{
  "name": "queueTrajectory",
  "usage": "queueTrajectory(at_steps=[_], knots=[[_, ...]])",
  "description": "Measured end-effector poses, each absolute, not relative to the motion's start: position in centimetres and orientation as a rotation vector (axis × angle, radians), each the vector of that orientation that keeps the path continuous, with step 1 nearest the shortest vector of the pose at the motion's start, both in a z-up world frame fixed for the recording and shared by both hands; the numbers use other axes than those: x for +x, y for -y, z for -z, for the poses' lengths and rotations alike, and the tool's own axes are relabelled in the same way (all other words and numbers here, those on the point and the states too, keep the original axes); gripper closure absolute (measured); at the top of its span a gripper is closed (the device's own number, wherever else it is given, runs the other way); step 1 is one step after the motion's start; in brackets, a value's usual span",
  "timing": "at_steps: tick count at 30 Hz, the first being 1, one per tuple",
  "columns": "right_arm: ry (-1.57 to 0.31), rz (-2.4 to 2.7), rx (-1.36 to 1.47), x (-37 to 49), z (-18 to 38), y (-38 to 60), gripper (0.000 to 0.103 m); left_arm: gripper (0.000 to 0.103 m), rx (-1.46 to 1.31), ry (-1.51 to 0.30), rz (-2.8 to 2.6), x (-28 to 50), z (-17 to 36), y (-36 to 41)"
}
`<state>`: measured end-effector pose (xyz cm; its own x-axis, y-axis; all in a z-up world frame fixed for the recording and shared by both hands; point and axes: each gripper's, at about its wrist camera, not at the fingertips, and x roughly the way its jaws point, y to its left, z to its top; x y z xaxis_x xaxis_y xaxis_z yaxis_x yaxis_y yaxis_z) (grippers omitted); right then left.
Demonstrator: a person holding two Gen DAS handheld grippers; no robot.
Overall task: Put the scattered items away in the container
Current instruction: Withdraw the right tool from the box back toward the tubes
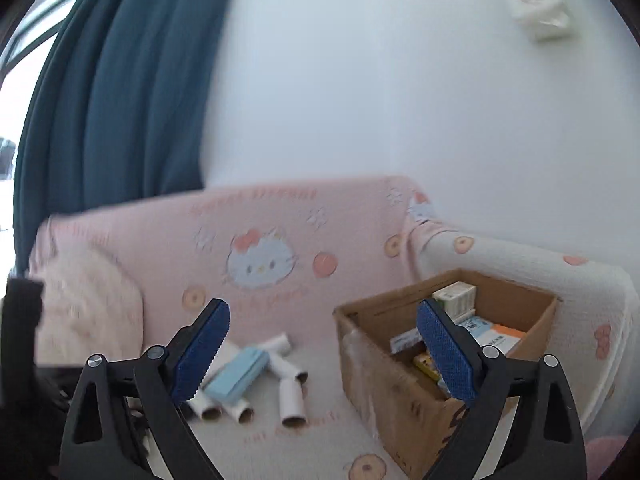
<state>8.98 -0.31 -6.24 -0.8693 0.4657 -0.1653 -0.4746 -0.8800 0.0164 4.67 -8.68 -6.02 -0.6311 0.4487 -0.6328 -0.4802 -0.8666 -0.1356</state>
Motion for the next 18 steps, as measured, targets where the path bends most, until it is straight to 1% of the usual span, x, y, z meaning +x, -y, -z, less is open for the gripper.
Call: queueTrajectory(at_steps=[5, 11, 15, 18], knots=[[0.050, -2.703, -0.390, 6.0, 9.0, 4.4, 0.009, 0.034, -1.045, 0.073, -2.552, 5.4, 7.1, 13.9], [0.380, -2.731, -0.543, 3.1, 13.0, 9.0, 0.009, 0.034, -1.144, 0.154, -2.602, 4.7, 8.5, 17.2], [0.483, -2.732, -0.639, 2.0, 14.9, 10.4, 0.009, 0.034, -1.197, 0.214, -2.608, 3.9, 9.8, 18.1], [0.510, -2.719, -0.710, 1.1, 15.8, 10.5, 0.009, 0.034, -1.228, 0.232, -2.604, 3.3, 10.9, 18.3]])
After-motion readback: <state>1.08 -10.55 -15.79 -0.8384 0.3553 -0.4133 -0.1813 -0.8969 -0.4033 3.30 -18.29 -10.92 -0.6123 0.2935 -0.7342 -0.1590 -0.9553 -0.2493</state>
